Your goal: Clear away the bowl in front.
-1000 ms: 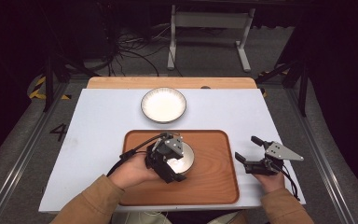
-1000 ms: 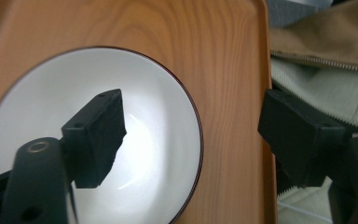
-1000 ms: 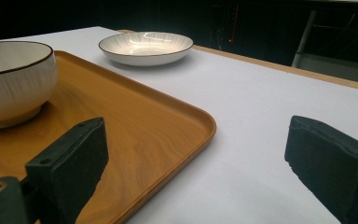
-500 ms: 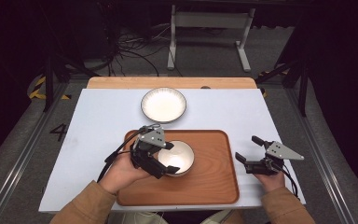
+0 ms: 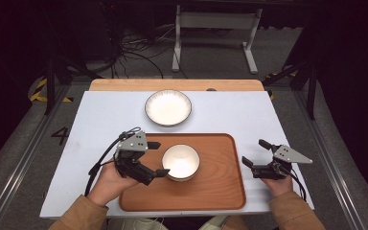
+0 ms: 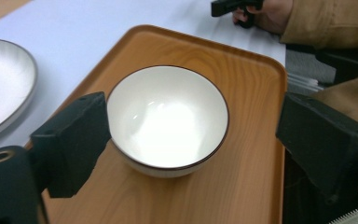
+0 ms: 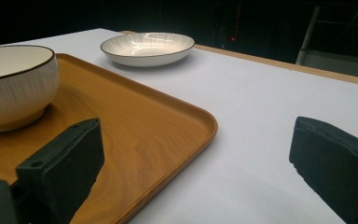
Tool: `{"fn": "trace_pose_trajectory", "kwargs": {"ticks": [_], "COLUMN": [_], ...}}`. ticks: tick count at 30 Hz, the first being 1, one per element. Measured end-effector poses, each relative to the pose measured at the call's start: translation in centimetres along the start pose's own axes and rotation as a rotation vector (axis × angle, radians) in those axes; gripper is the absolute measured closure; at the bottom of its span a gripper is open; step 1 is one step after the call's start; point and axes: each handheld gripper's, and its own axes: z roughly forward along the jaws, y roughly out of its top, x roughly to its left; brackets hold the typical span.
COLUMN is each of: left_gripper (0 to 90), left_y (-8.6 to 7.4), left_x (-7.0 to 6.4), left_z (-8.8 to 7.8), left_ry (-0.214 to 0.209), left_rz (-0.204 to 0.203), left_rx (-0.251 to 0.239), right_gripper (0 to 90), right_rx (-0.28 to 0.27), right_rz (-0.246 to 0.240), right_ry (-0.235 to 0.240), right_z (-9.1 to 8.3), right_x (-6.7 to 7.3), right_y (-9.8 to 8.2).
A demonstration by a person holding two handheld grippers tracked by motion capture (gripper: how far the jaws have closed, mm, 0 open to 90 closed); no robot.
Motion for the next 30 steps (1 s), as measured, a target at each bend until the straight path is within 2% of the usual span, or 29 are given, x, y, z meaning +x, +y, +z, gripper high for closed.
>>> {"fn": "trace_pose_trajectory", "kwargs": {"ticks": [3,9,18,24,27,30], "left_gripper": [6.5,2.4,0.6,0.5,0.9,1.3], "left_y": [-0.9,-2.5,-4.1,-5.4,-6.1,-7.0], "left_x": [0.3,0.8,1.0,1.1,1.2,1.2], "left_z": [-0.9,-2.1,-3.3,-4.0,-4.2,-4.5], "left_ry": [0.022,0.053,0.100,0.134,0.148,0.159], "left_rz": [-0.022,-0.048,-0.036,-0.055,-0.054,-0.049], "left_rx": [-0.046,-0.103,-0.172,-0.241,-0.270,-0.320], "right_gripper": [3.5,3.3,3.0,2.4,2.0,1.6], "right_rx": [0.000,-0.001,-0.002,-0.003,-0.005,-0.007], "right_rz": [0.000,-0.002,-0.005,-0.006,-0.006,-0.008], "right_ry": [0.000,0.001,0.001,0.000,0.000,0.001], "right_z": [0.0,0.0,0.0,0.0,-0.1,-0.1], "right_x": [0.0,0.0,0.0,0.1,0.1,0.1], "right_y": [0.0,0.0,0.0,0.0,0.0,0.0]}}
